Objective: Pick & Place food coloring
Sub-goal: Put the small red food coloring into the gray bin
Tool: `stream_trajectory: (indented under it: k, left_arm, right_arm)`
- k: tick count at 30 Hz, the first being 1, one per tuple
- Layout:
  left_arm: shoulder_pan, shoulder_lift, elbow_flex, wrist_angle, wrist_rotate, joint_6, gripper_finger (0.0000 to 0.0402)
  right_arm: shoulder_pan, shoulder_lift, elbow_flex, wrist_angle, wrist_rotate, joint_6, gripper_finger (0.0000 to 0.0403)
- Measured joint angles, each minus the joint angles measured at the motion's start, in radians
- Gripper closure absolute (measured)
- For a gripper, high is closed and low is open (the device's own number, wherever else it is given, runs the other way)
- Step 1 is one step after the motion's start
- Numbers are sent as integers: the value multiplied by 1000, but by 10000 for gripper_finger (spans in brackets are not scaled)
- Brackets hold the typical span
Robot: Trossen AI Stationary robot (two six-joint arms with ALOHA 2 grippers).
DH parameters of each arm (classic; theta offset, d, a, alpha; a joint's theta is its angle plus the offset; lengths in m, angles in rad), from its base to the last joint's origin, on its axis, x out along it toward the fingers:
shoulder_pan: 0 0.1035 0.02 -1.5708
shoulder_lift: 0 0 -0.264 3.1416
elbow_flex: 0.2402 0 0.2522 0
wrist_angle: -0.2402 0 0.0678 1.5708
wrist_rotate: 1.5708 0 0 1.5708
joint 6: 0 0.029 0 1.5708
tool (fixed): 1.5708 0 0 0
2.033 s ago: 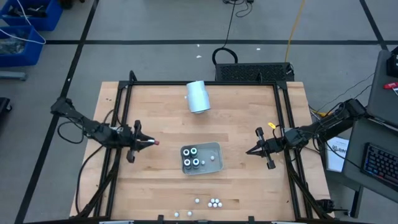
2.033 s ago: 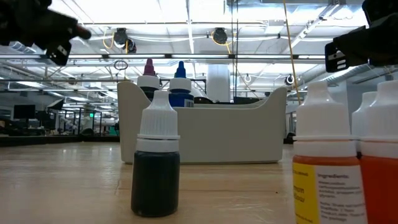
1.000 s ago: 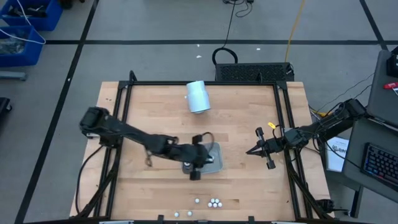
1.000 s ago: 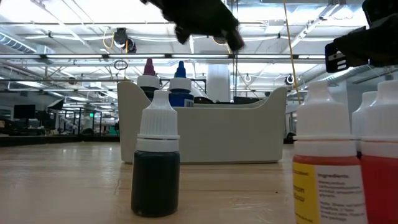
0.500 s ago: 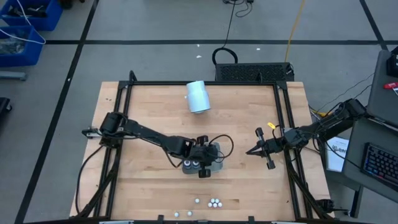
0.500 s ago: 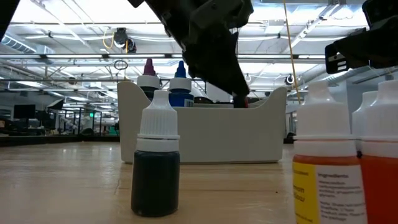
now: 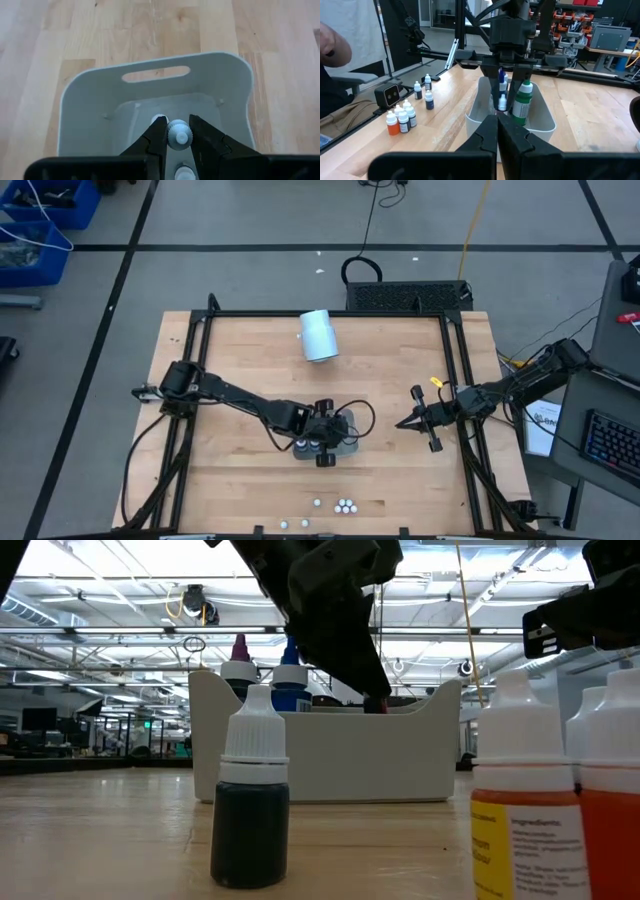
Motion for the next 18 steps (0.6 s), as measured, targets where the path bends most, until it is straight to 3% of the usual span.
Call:
stream_trajectory:
  k: [18]
  left_arm:
    - [-34,0,0,13,-9,56,334]
  right_arm:
    - [0,0,0,0,0,1,403]
